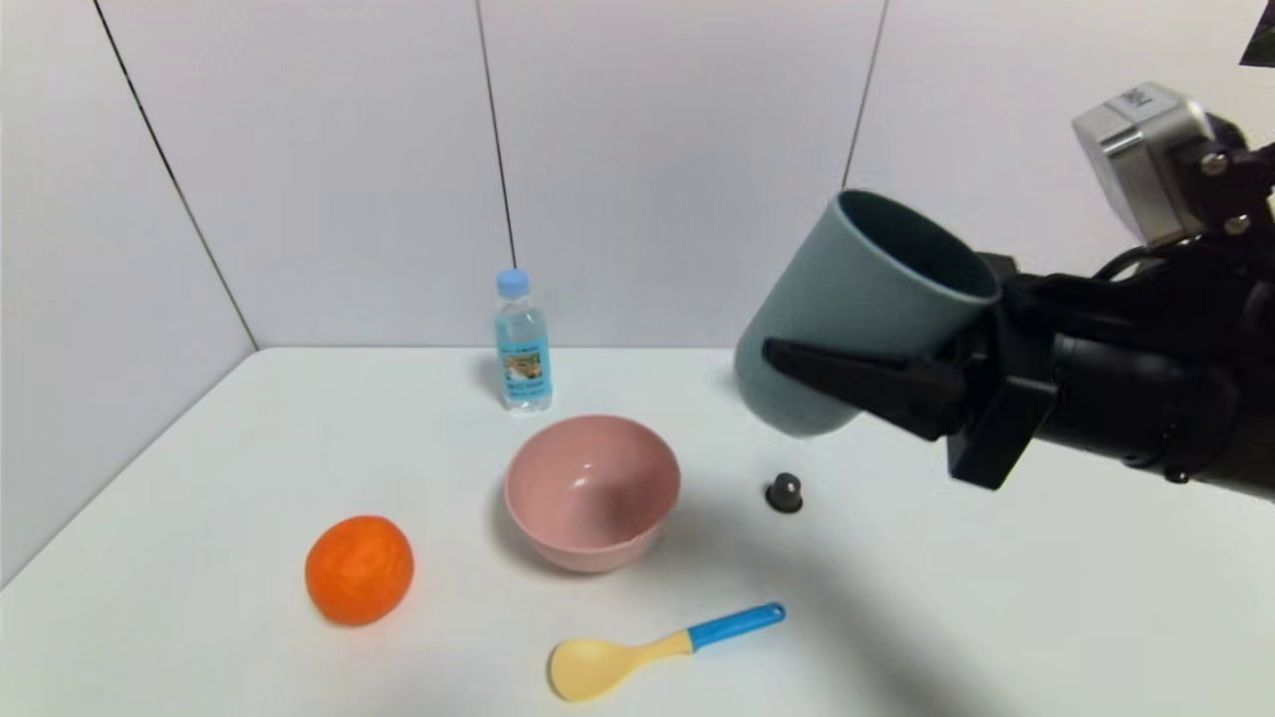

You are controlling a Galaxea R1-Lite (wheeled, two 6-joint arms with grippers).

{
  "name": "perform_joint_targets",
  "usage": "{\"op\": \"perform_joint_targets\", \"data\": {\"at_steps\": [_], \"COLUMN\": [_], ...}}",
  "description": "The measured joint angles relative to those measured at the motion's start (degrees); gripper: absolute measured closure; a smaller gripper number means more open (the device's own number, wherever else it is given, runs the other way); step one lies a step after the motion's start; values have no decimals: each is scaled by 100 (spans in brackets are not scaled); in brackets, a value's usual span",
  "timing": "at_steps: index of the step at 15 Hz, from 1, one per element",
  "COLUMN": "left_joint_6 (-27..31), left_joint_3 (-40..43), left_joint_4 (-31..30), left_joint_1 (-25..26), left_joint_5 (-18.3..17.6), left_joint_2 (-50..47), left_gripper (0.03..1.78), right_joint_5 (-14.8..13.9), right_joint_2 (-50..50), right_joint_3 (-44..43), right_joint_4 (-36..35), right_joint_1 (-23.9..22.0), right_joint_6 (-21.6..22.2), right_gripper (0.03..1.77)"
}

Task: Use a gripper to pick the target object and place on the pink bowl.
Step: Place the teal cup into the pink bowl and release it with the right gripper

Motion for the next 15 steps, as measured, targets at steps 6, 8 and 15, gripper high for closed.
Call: {"op": "perform_joint_targets", "data": {"at_steps": [6, 8, 15], "left_joint_6": [-2, -2, 0], "left_joint_3": [0, 0, 0], "left_joint_4": [0, 0, 0], "left_joint_1": [0, 0, 0], "left_joint_5": [0, -2, 0], "left_joint_2": [0, 0, 0], "left_gripper": [12, 12, 12], "right_joint_5": [-37, -23, -15], "right_joint_2": [1303, 1788, 3329], "right_joint_3": [-490, -683, -1788], "right_joint_4": [48, 30, 9], "right_joint_1": [449, 488, 614], "right_joint_6": [-330, -435, -837], "right_gripper": [65, 65, 65]}}
